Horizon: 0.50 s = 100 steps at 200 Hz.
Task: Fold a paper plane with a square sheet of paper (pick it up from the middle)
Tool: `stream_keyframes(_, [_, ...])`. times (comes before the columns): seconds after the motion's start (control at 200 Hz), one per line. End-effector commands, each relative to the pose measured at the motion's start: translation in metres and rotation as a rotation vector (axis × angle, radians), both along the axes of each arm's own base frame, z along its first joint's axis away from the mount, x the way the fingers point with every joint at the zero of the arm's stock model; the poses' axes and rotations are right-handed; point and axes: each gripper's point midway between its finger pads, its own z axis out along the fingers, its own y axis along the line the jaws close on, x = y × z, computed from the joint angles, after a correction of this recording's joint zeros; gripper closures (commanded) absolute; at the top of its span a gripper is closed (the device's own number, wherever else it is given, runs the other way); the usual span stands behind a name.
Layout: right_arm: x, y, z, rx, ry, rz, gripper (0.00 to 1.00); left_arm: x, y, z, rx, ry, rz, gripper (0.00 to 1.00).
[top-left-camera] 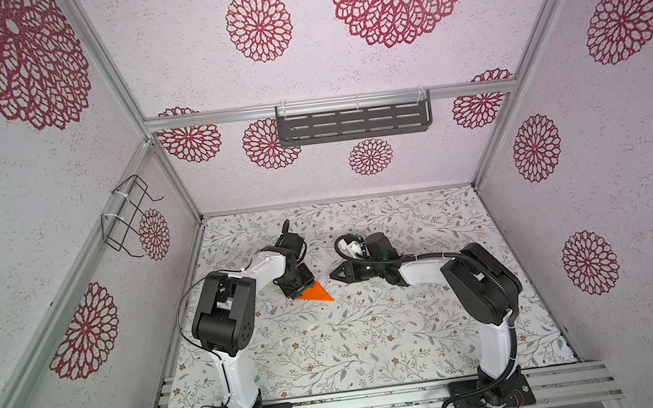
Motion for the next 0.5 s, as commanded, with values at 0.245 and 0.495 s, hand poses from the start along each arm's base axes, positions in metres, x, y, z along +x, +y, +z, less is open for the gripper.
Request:
stream_keyframes(0.245, [-0.021,0.043,-0.009,0.037,0.06,0.141,0.91,-0.056,0.047,-0.075,0.224,0.249,0.018,0.59])
stream_keyframes(0.495, [-0.019,0.048,-0.028,-0.001,0.097,0.161,0.91,-0.056,0.047,-0.077,0.226,0.26,0.017,0.59])
